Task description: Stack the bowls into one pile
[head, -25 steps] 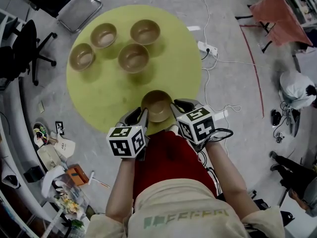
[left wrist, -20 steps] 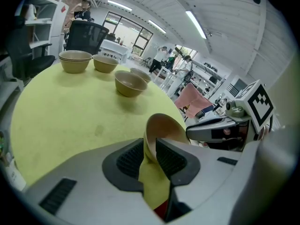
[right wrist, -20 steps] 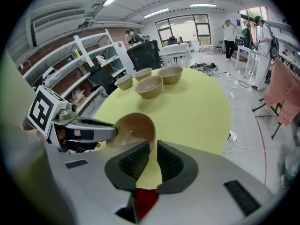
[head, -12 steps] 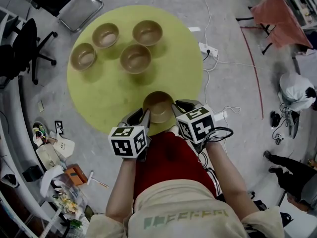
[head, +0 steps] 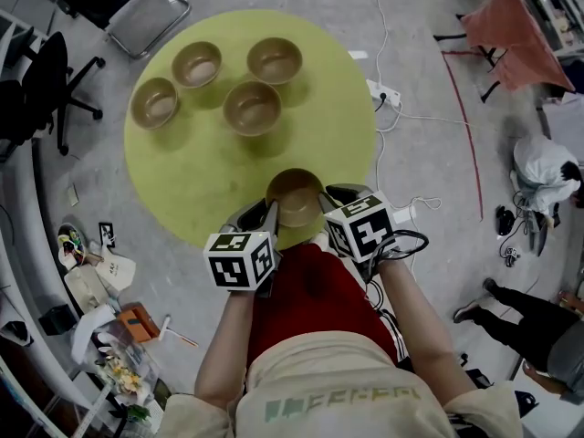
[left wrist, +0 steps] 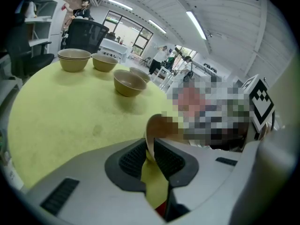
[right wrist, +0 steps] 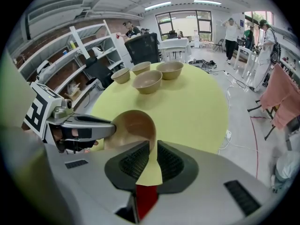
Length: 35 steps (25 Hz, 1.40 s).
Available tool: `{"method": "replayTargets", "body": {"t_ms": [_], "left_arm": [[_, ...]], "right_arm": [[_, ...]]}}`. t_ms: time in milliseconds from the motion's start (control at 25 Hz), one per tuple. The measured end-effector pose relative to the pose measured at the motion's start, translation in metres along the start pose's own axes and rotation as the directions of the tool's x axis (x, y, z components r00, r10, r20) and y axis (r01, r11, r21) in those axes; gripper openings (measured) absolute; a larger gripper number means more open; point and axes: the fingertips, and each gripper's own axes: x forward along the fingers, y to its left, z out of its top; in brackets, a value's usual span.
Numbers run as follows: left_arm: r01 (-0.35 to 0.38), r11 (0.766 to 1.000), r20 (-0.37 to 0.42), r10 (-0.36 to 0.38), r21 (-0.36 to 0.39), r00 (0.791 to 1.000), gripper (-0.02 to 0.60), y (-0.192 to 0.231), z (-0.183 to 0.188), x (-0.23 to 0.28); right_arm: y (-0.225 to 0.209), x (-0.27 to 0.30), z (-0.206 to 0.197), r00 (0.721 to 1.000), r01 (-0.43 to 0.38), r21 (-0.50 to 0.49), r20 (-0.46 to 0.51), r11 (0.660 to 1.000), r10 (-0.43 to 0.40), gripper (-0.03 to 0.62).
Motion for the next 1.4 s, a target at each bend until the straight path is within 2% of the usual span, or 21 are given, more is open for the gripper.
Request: {"method": "replayTargets", "body": {"t_ms": [320, 720, 920, 1400], "left_arm": [[0.020, 1.000, 0.008, -0.020, -0.007, 1.000, 0.064, -0.003, 0.002, 0.000], [0.038, 0.998, 0.005, -0.038, -0.048, 0.999, 0.060, 0.003, 0.002, -0.002], [0.028, 0.998, 0.014, -0.028, -0.060, 1.000, 0.054, 0.007, 0.005, -0.007], [-0.029, 0.996, 0.106, 0.038, -0.085, 0.994, 0.046, 0.032, 0.033, -0.030]], "right_arm": [[0.000, 0.011, -0.002, 0.999, -0.006, 0.028, -0.038, 1.000, 0.007, 0.041], [0.001, 0.013, 0.003, 1.000, -0.015, 0.108, -0.004, 0.994, 0.016, 0.041], [0.008, 0.009, 0.007, 0.999, -0.048, 0.124, 0.011, 0.991, 0.047, 0.040], [0.032, 0.010, 0.051, 0.994, -0.076, 0.033, 0.076, 0.997, 0.074, 0.040]]}}
